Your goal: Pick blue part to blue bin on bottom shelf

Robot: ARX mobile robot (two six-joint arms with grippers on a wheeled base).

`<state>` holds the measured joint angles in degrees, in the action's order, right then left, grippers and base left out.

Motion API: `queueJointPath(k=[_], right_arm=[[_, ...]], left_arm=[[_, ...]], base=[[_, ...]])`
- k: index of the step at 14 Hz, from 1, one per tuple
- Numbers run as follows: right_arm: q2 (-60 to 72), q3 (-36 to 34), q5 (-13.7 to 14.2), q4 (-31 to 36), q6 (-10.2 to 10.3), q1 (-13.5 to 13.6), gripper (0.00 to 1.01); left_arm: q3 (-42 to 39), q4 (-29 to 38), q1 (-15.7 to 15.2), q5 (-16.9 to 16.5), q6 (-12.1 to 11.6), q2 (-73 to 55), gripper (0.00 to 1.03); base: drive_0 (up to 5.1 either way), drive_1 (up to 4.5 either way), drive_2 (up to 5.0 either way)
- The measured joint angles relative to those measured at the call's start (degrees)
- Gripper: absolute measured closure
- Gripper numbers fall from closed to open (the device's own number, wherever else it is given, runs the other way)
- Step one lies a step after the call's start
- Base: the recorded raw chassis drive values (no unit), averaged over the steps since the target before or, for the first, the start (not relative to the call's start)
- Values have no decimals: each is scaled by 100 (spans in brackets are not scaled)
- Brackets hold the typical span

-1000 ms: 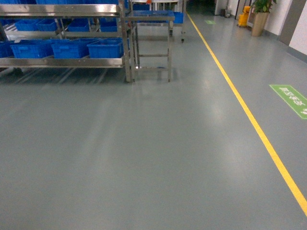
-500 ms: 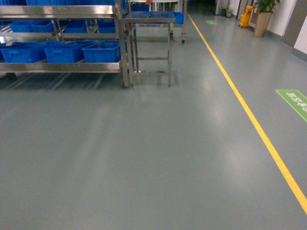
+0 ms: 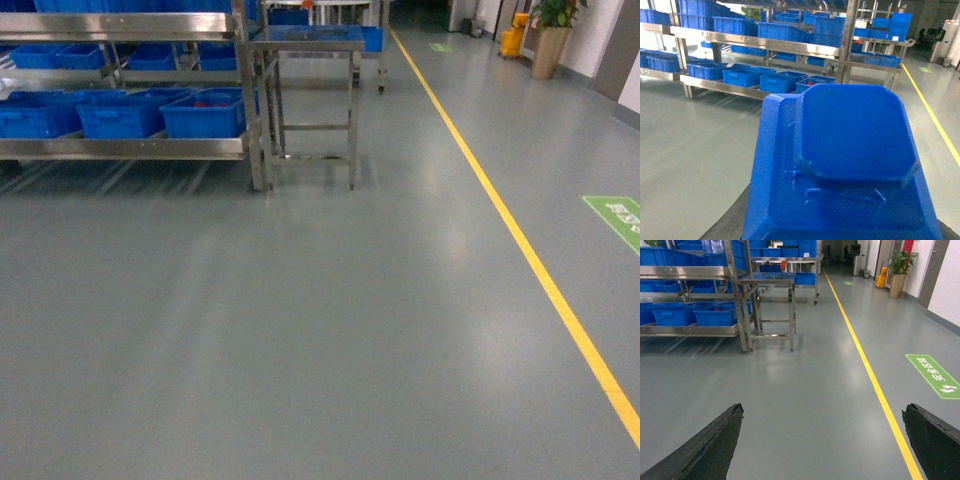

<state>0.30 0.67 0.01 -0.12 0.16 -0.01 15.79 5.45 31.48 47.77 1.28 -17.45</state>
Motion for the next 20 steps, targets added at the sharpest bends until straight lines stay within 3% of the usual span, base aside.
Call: queueJointPath(k=[20], right_arm=[[0,0,2,-24,-2,0,3]], left_arm=[[0,15,-2,-13,0,2,60]], base=[[1,415,-412]])
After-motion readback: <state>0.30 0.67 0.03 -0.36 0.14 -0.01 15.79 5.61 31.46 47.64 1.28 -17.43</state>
